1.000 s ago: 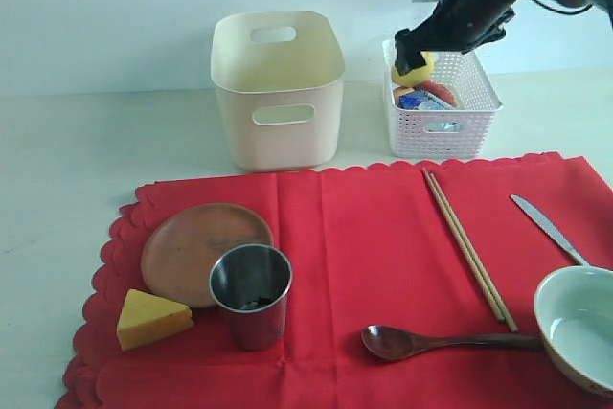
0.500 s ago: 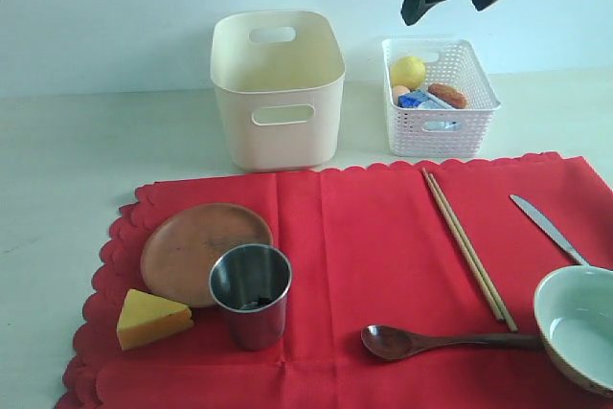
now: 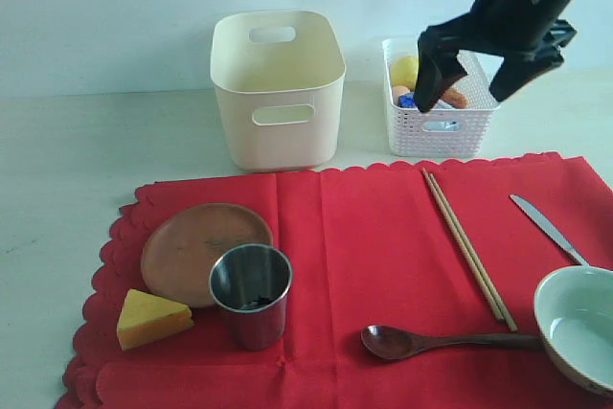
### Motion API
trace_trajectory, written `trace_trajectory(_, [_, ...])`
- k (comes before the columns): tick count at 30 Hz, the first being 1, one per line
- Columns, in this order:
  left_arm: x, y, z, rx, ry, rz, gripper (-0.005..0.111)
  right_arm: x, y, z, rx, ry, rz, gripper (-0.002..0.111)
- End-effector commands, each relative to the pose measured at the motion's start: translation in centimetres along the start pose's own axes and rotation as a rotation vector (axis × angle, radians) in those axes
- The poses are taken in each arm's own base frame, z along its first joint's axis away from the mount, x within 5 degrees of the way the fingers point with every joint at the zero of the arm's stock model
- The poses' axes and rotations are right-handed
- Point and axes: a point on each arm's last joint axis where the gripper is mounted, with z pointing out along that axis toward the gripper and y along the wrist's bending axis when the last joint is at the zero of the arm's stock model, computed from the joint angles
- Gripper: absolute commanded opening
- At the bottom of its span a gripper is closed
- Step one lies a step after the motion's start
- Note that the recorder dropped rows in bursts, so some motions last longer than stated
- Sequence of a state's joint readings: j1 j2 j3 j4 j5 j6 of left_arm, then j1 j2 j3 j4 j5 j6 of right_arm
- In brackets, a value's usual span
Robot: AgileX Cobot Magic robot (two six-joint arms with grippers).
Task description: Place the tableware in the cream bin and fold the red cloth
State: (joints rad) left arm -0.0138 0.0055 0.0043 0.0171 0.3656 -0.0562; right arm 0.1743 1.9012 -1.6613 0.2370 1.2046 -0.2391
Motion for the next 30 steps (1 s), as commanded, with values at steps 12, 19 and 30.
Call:
trace_trajectory(12, [-0.3, -0.1, -0.1, 0.008, -0.024, -0.003, 0.0, 6.3, 1.4, 4.3, -0.157, 0.16, 0.061, 0.095])
trace_trajectory(19, [-0.3, -0.1, -0.1, 0.008, -0.024, -0.003, 0.0, 8.4, 1.1, 5.3, -0.148, 0.296, 0.018, 0.094])
trace_trajectory(30, [-0.3, -0.1, -0.1, 0.008, -0.024, -0.003, 0.0, 6.8, 4.9, 1.5, -0.399, -0.023, -0.227, 0.073])
